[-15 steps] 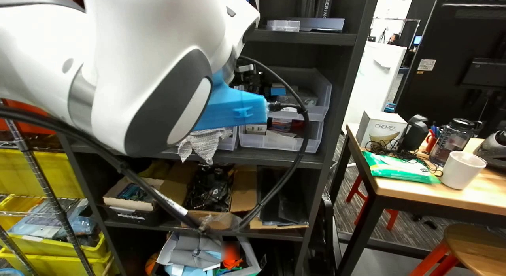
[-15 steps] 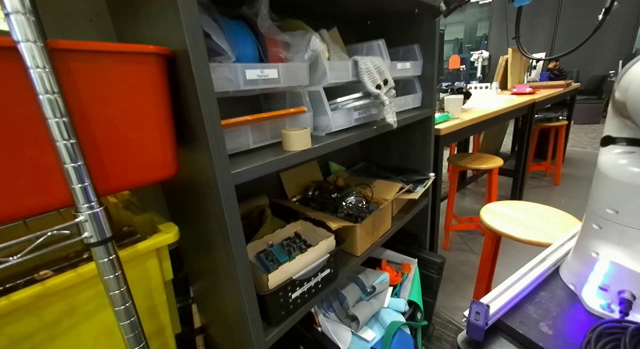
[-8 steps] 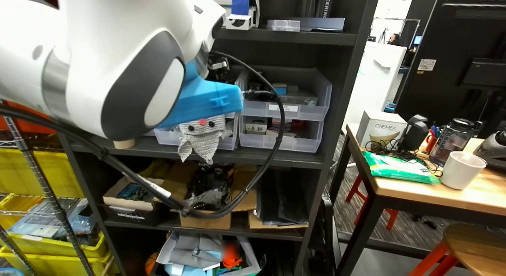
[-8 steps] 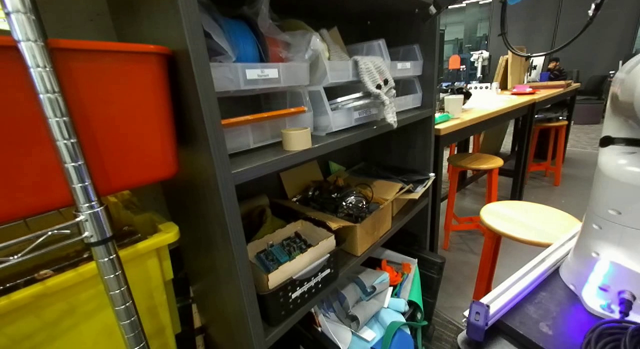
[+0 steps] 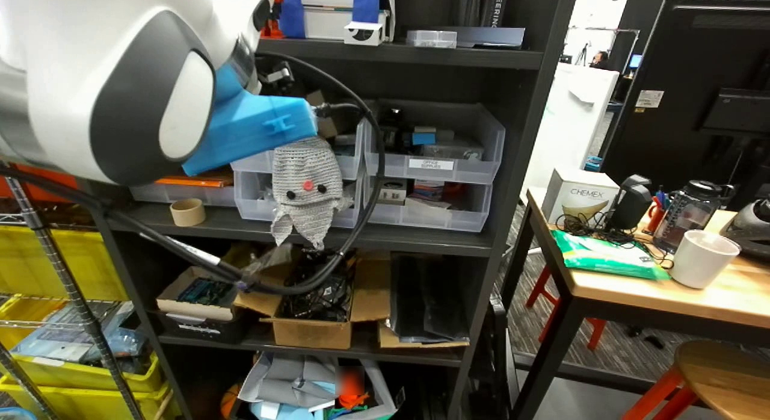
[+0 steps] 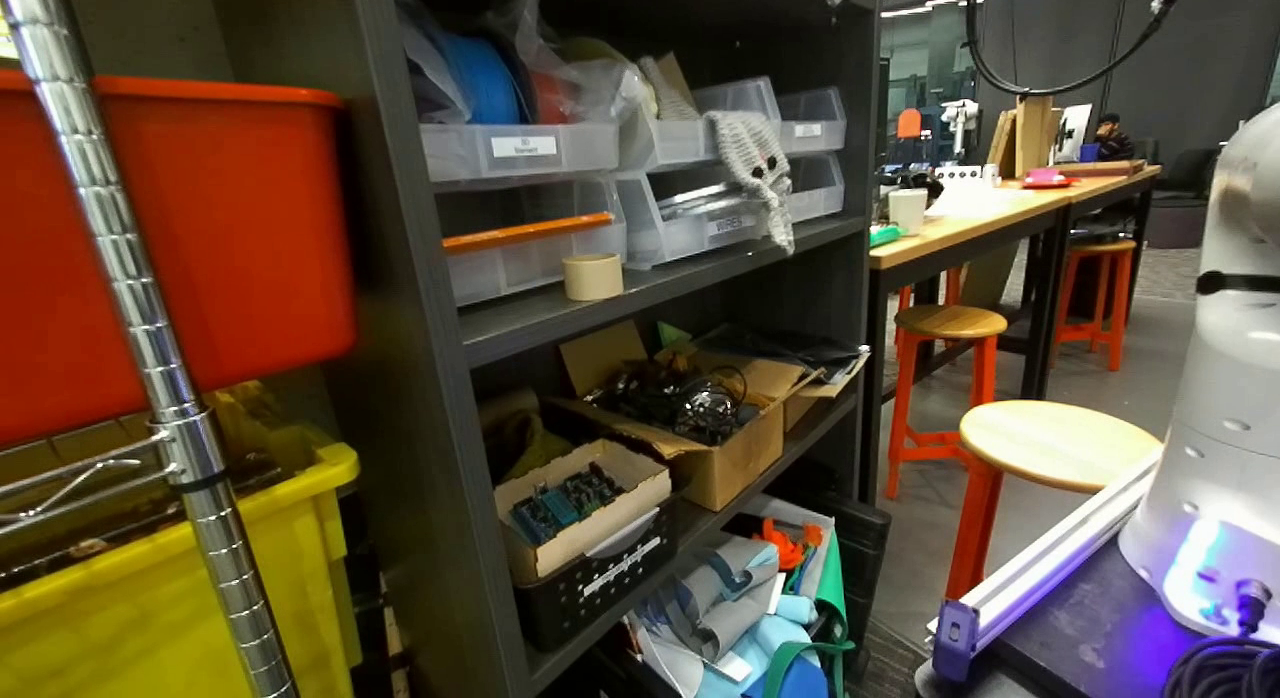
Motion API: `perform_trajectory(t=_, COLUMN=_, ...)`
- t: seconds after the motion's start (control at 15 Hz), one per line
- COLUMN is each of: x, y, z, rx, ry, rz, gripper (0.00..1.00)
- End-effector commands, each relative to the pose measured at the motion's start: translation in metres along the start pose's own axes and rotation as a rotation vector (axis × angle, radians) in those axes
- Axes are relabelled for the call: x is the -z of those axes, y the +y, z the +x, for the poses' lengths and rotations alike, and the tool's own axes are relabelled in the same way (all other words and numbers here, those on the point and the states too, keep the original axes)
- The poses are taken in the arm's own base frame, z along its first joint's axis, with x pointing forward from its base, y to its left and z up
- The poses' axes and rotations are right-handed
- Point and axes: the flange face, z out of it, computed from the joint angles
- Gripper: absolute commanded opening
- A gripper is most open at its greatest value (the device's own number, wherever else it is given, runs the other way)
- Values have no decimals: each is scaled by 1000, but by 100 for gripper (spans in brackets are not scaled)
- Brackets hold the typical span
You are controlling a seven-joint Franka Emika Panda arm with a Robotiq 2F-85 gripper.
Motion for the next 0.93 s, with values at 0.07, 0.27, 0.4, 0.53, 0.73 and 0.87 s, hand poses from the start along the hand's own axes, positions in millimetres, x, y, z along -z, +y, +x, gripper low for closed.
perform_trajectory(t=0.07, x=7, y=-30, z=30, rx=12, ry=97, rz=-11, gripper=100)
perform_trajectory(t=0.27, x=14, y=-49, z=48, rx=-5, ry=170, rz=-35, gripper=100)
perform_trajectory(t=0.4, x=17, y=-61, z=56, rx=-23, ry=195, rz=-50, gripper=100)
perform_trajectory(t=0.53, x=18, y=-75, z=60, rx=-51, ry=175, rz=-66, gripper=100)
perform_trajectory(t=0.73, x=16, y=-79, z=59, rx=-57, ry=152, rz=-59, gripper=100)
perform_trajectory(t=0.87, x=14, y=-85, z=60, rx=-74, ry=124, rz=-90, gripper=100)
